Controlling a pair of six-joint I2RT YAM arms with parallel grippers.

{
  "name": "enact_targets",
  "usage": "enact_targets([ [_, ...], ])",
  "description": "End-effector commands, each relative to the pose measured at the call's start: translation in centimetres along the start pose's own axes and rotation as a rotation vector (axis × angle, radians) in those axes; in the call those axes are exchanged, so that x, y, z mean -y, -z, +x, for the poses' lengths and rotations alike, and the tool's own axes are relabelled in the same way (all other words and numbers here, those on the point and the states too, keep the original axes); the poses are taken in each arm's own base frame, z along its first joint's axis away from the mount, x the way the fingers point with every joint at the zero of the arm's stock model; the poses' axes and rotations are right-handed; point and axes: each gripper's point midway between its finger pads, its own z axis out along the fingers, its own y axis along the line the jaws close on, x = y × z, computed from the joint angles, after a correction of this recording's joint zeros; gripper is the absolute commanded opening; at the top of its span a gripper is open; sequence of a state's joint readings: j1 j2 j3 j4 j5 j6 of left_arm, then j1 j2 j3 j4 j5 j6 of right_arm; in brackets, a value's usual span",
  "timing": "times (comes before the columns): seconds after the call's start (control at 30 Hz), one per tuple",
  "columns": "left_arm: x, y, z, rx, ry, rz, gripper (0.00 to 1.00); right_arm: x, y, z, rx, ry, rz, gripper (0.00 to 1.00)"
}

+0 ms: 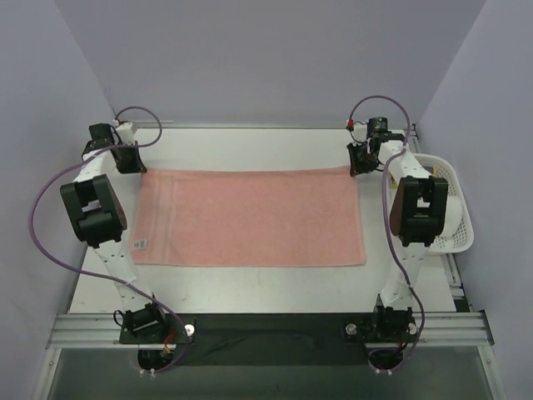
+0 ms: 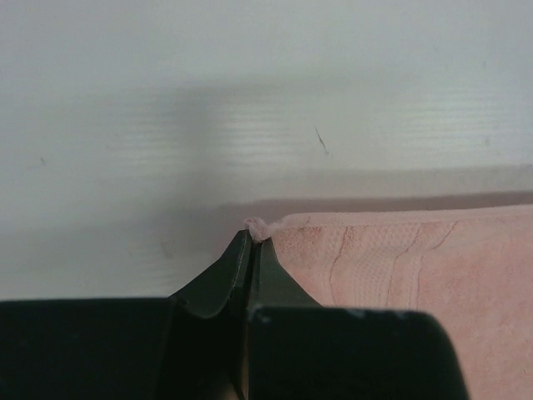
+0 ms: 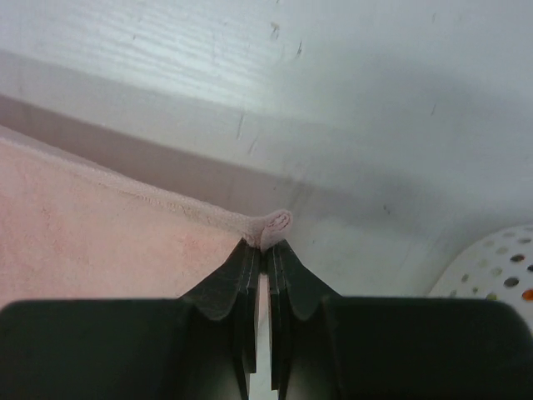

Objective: Roll the towels
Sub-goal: Flatten the towel

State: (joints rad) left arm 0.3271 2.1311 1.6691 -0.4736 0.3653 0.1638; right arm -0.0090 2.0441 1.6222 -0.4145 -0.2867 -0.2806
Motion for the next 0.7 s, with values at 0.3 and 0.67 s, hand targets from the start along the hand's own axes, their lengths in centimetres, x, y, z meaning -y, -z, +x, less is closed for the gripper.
enact_targets([
  [0.3,-0.8,-3.3,-5.9,0.004,-0.117,-0.015,0.36,3.3,-1.9,-2.5,-0.016,0.000,0.128,0.54],
  [0.67,3.3,11.2,-3.9,-0.028,-0.238,0.125,0.64,-4.5,11.6,1.7,-0.100,0.067,-0.154,0.60],
])
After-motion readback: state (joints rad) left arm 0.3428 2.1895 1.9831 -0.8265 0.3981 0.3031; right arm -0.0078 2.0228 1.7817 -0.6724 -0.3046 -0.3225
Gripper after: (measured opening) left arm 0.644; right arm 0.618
